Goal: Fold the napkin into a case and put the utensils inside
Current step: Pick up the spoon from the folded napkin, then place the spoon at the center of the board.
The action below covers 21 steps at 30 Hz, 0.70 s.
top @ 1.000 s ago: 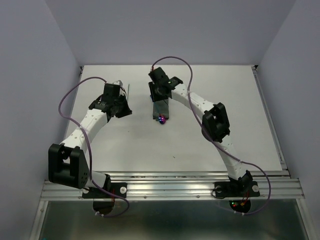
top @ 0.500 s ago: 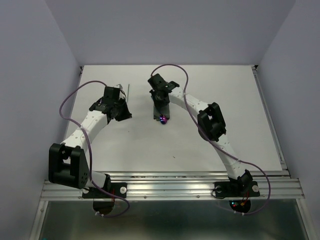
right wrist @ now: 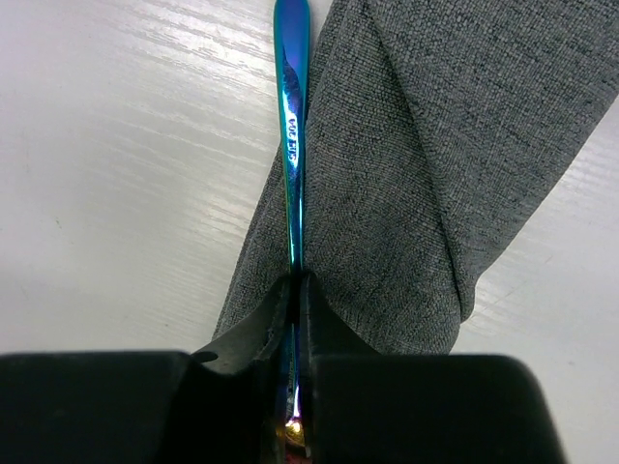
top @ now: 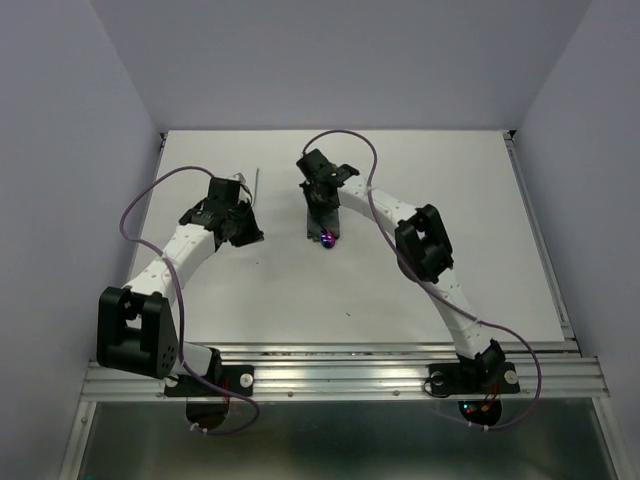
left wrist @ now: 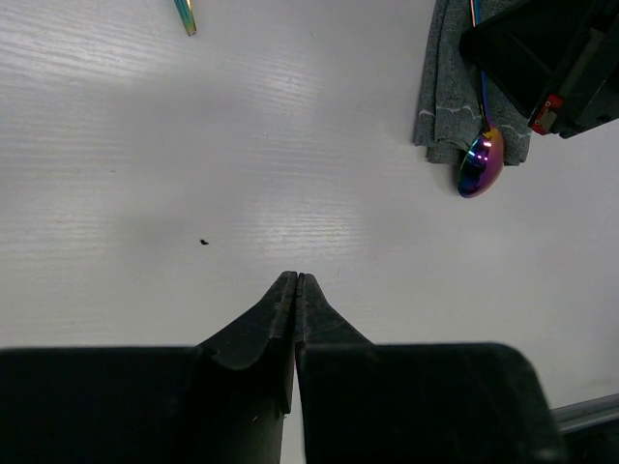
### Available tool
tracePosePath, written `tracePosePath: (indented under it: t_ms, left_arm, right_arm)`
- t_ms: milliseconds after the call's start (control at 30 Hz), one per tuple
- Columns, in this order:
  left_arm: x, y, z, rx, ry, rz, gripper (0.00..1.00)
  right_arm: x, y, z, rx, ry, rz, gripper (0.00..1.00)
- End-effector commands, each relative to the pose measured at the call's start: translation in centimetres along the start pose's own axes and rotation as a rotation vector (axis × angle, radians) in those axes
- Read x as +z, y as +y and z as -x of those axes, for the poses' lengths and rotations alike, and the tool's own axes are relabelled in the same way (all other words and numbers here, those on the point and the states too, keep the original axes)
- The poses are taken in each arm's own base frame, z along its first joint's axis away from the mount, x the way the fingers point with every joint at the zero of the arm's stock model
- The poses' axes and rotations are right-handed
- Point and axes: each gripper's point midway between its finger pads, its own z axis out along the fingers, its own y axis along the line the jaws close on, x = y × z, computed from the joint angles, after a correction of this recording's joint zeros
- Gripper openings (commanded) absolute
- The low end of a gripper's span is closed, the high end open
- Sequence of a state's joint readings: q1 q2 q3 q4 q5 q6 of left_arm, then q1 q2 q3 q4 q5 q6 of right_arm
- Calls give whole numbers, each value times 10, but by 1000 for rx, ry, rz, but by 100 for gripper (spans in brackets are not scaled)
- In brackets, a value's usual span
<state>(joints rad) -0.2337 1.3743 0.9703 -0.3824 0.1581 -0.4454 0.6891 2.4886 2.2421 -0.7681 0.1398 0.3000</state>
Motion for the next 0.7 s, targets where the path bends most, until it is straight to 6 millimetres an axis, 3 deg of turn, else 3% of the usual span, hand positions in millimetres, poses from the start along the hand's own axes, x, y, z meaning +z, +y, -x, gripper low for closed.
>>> tracePosePath:
  t_ms: [0,167,267,433,533,567,600,667]
  left_arm:
    - [-11,-6,5,0,-46,-39,13]
    - [-10,-6,2,-4,-41,-47,13]
    - [-10,-6,2,-4,-43,-50,13]
    - [-8,-5,-1,-1,-38,-54,13]
    - [-7,-4,-3,2,-31,-53,13]
    - [-7,-4,-4,5,-30,-55,13]
    - [-7,-4,-5,6,-29,-54,13]
    - [-7,-4,-5,11,-28,-55,13]
  right_arm:
    - [-31,10,19,18,-69,24,3]
    - [-77,16,49,41,-162,76,1]
    - [-101,18,58,54,-197,100,1]
    - [-121,13,59,69,-223,94,2]
    - [-126,0,51,87,-224,39,2]
    - [-140,-5,55,100,-250,28,2]
    - [-136,-18,42,106,-237,-31,2]
    - [-151,-45,30,119,-264,-138,1]
